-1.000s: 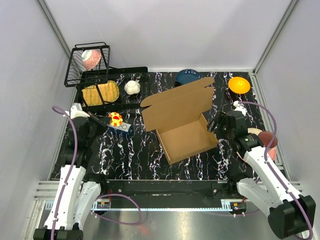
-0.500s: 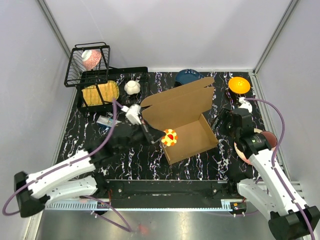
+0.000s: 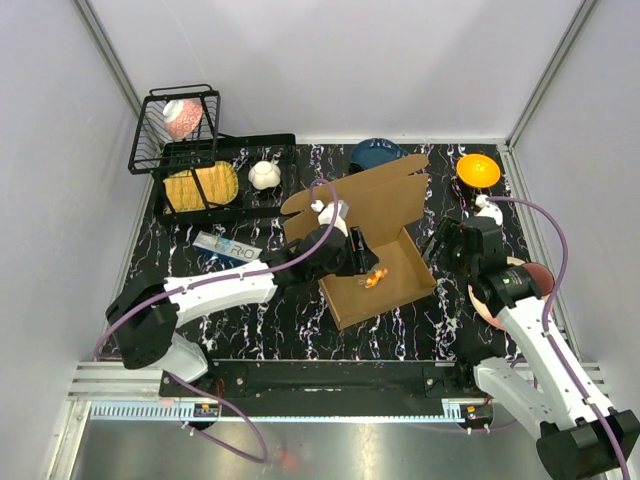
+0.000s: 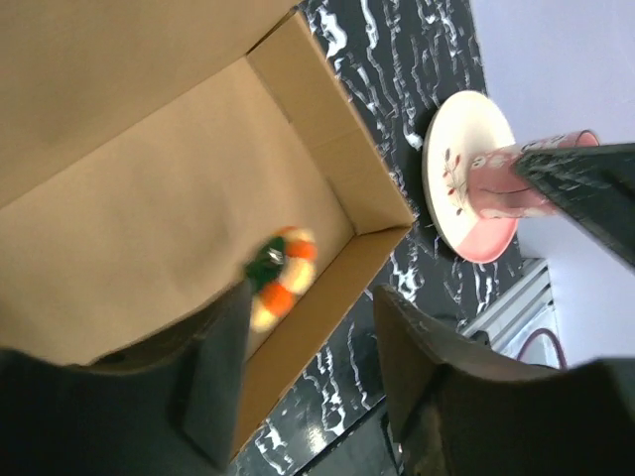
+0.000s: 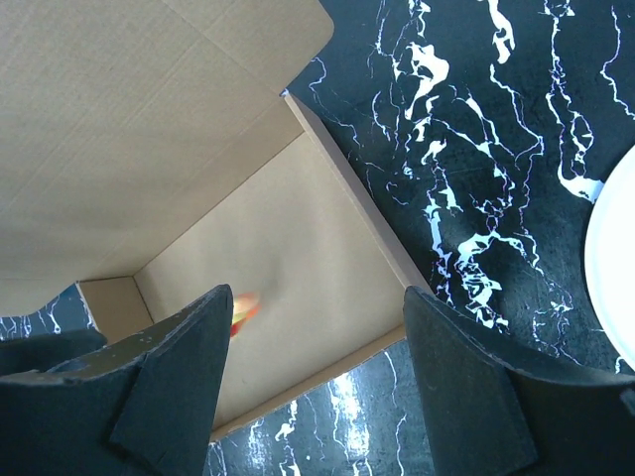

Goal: Fold the paper box

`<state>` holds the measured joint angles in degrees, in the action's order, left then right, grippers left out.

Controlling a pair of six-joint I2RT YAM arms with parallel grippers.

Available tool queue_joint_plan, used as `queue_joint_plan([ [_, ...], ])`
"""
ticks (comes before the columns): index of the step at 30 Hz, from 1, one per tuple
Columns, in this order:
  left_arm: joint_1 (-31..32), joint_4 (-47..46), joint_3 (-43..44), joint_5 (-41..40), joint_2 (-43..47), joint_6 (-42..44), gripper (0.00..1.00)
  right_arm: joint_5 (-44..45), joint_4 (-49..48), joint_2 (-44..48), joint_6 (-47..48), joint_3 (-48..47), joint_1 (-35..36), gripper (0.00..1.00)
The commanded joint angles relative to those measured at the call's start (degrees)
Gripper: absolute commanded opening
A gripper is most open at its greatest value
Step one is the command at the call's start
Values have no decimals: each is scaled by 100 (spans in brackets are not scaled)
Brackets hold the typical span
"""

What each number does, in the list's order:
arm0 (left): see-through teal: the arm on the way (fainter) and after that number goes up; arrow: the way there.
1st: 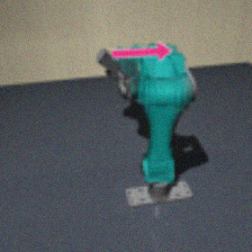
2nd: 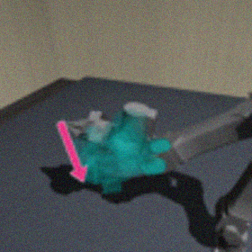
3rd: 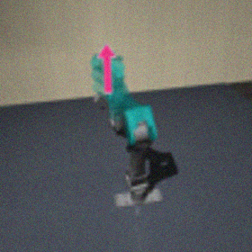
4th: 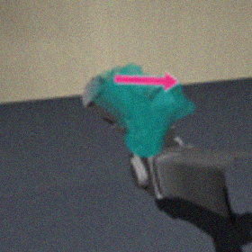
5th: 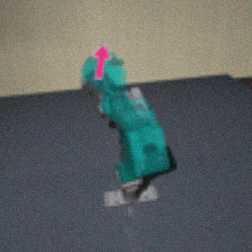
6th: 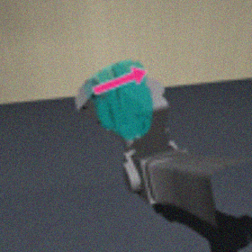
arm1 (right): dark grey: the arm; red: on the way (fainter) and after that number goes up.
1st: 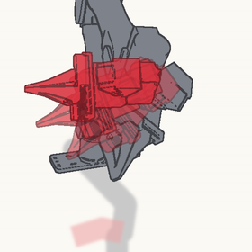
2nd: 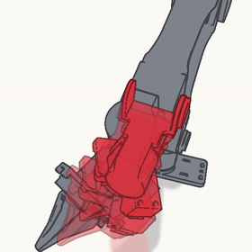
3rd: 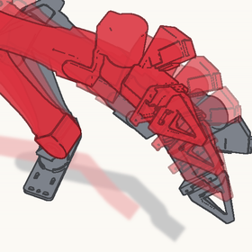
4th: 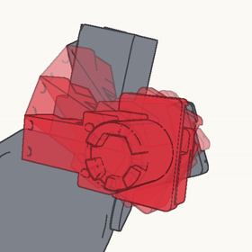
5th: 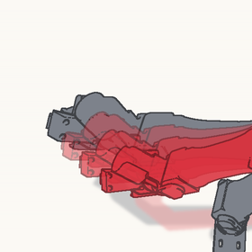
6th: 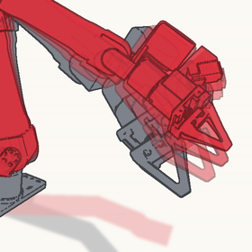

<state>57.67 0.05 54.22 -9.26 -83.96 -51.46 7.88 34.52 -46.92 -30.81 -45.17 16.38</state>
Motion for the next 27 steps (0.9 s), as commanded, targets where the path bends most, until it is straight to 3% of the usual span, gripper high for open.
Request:
queue_joint_plan([
  [1,-98,-261,599,-172,-138,277,68,-32,-227,-81,128,17,-3,75],
  [5,-168,64,432,-454,362,478,86,56,-341,-125,136,201,-3,76],
  [8,-125,372,3,-691,1229,550,92,126,-481,-335,110,332,-3,75],
  [14,542,785,-1500,-1656,2339,-178,88,126,-1025,-1003,-13,509,-3,75],
  [17,736,874,-2080,-1729,2586,-609,86,152,-1254,-1363,-13,491,-3,75],
  [20,798,619,-2468,-1659,2543,-707,86,205,-1404,-1715,5,456,-3,75],
  [27,755,13,-2407,-1843,1700,-576,91,39,-1580,-2225,-241,570,-3,71],
])
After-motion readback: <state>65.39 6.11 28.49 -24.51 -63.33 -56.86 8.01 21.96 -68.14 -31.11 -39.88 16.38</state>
